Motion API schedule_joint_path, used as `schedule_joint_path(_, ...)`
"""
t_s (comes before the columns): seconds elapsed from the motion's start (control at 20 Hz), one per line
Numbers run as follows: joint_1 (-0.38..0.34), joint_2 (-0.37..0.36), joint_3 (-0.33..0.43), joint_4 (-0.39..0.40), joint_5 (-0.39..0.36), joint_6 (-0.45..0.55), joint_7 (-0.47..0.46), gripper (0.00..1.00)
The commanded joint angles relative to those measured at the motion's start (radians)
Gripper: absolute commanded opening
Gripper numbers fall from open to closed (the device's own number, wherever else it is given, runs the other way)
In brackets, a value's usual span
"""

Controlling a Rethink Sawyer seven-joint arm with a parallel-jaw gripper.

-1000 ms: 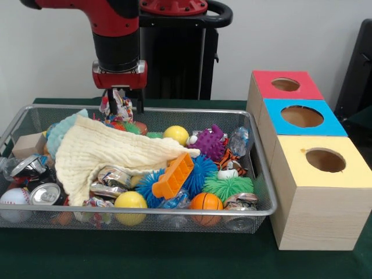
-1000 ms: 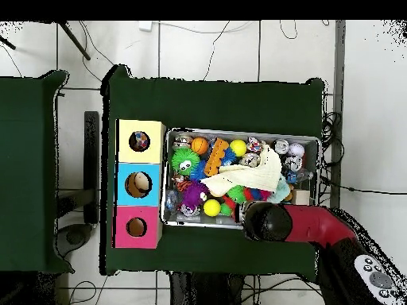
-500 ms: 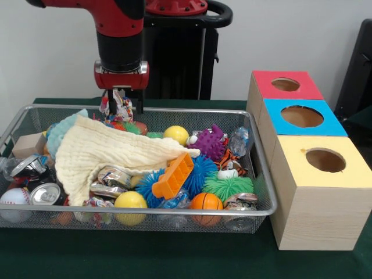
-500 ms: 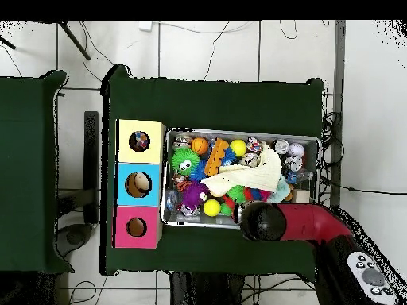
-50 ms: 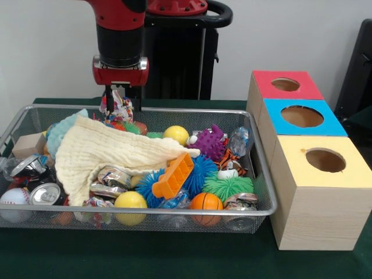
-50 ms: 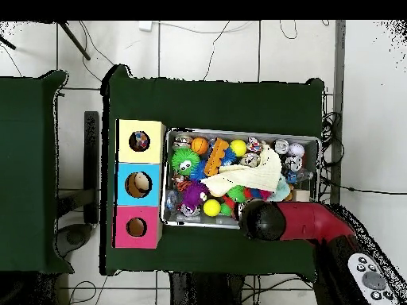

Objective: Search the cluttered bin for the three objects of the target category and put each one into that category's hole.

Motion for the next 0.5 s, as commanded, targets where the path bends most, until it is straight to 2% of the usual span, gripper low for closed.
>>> schedule_joint_path(0.05, -0.002, -0.009, -0.009, -0.099, -0.028, 0.072, -0.019, 1.00)
schedule_joint_path(0.5, -0.044, 0.050, 0.009, -0.123, -0.036, 0.057, -0.061, 1.00)
